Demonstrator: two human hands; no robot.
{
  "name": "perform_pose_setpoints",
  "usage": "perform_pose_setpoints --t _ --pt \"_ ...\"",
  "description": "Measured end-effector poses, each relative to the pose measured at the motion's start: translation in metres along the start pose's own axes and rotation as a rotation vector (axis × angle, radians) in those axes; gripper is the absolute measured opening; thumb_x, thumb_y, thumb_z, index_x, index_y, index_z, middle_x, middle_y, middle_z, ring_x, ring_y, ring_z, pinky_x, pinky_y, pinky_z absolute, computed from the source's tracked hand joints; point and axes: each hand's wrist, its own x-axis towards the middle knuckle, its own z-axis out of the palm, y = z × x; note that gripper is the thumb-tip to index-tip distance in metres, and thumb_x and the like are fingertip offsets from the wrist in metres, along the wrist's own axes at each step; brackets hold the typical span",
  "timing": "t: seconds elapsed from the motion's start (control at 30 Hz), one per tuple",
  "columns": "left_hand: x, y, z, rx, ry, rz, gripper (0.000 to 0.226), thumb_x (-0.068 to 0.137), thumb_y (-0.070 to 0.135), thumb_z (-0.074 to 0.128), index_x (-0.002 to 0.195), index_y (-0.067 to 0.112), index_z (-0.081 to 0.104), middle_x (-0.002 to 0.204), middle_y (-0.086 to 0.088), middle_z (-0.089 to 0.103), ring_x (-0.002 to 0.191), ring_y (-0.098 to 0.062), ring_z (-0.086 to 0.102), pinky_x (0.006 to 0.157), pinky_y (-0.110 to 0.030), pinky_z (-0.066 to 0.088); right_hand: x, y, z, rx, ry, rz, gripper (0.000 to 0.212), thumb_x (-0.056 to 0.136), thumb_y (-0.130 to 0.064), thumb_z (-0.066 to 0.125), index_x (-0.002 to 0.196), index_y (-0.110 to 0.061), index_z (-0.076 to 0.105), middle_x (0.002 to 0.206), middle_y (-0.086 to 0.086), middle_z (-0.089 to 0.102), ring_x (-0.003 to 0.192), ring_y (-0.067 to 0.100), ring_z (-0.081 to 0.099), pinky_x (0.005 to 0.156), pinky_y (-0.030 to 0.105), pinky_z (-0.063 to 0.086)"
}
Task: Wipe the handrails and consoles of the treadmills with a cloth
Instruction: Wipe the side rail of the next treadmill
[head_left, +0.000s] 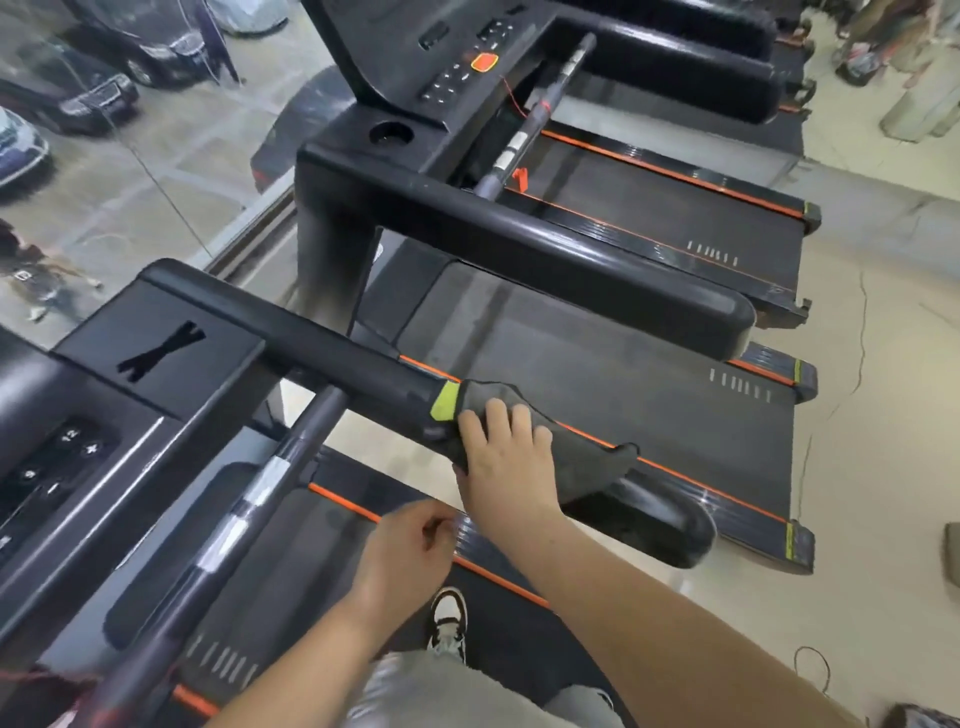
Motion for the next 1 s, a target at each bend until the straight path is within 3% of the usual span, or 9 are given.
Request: perform_pose_setpoints --t 0.13,0.23,0.37,0.47,0.57,0.7,0.83,0.9,1.0 --pt "-0.01 0.008 0.006 0.057 0.069 -0.029 0.025 0.09 0.006 0.061 0.082 0.026 0.073 0.071 0.023 0.066 0.067 0.002 0.058 0.065 -0.016 0.044 -0.018 0.03 -0.002 0.039 0.034 -0.142 0.051 0.073 -0.034 0.081 0.114 -0.022 0.053 0.113 0.006 0.052 0.098 0.033 0.051 0.07 0.043 0.041" --pt "-0.02 0.02 0.029 0.03 0.014 -0.03 0.026 0.093 0.01 0.06 0.076 0.029 0.066 0.074 0.021 0.067 0.065 -0.001 0.058 0.065 -0.023 0.046 -0.059 0.078 0.007 0.005 0.026 -0.203 0.054 0.064 -0.024 0.082 0.11 -0.022 0.054 0.113 0.005 0.053 0.097 0.034 0.052 0.069 0.042 0.04" --pt "-0.041 0.05 0.081 0.061 -0.124 0.033 0.022 0.093 0.019 0.059 0.078 0.035 0.061 0.079 0.015 0.066 0.072 -0.006 0.06 0.071 -0.031 0.052 -0.12 0.164 0.004 0.148 0.054 -0.11 0.041 0.072 -0.029 0.07 0.11 -0.024 0.059 0.114 0.004 0.056 0.099 0.034 0.053 0.072 0.043 0.048" --pt "-0.059 0.084 0.132 0.04 -0.205 -0.008 0.019 0.094 0.02 0.058 0.083 0.033 0.065 0.079 0.013 0.067 0.07 -0.009 0.062 0.073 -0.034 0.054 -0.173 0.227 0.006 0.423 -0.082 0.103 0.037 0.08 -0.033 0.063 0.114 -0.031 0.05 0.114 0.0 0.052 0.099 0.028 0.054 0.078 0.042 0.052" --pt "-0.073 0.129 0.185 -0.081 -0.288 -0.087 0.028 0.095 0.012 0.06 0.087 0.037 0.069 0.081 0.016 0.071 0.077 -0.006 0.066 0.078 -0.029 0.054 -0.227 0.277 0.009 0.874 -0.128 0.514 0.024 0.088 -0.034 0.064 0.105 -0.041 0.048 0.1 -0.006 0.059 0.09 0.023 0.064 0.079 0.044 0.054" --pt "-0.09 0.191 0.241 -0.241 -0.346 -0.2 0.013 0.092 0.015 0.073 0.101 0.025 0.073 0.102 0.004 0.075 0.099 -0.012 0.069 0.089 -0.024 0.052 -0.262 0.324 -0.013 1.368 -0.031 0.928 0.019 0.094 -0.012 0.07 0.104 -0.026 0.062 0.099 0.004 0.073 0.09 0.013 0.071 0.077 0.027 0.056" --pt "-0.103 0.266 0.262 -0.541 -0.494 -0.197 0.017 0.096 0.019 0.07 0.114 0.02 0.068 0.105 0.016 0.077 0.101 0.006 0.068 0.085 -0.011 0.049 -0.267 0.363 -0.054 1.866 -0.079 1.065 0.024 0.098 -0.02 0.063 0.121 -0.021 0.068 0.114 0.011 0.076 0.102 0.025 0.073 0.082 0.038 0.058" --pt "-0.101 0.291 0.268 -0.682 -0.55 -0.193 0.026 0.096 0.019 0.067 0.122 0.014 0.067 0.112 0.009 0.078 0.109 -0.002 0.069 0.087 -0.015 0.051 -0.265 0.379 -0.073 2.041 -0.173 1.141 0.034 0.099 -0.031 0.056 0.124 -0.013 0.07 0.12 0.016 0.074 0.109 0.029 0.071 0.091 0.041 0.055" --pt "-0.089 0.306 0.275 -0.835 -0.61 -0.342 0.047 0.092 0.037 0.07 0.131 0.01 0.067 0.126 -0.009 0.073 0.12 -0.024 0.068 0.091 -0.033 0.054 -0.257 0.395 -0.083 2.127 -0.24 1.153 0.049 0.099 -0.039 0.051 0.13 -0.005 0.069 0.128 0.02 0.07 0.122 0.035 0.065 0.113 0.049 0.043"
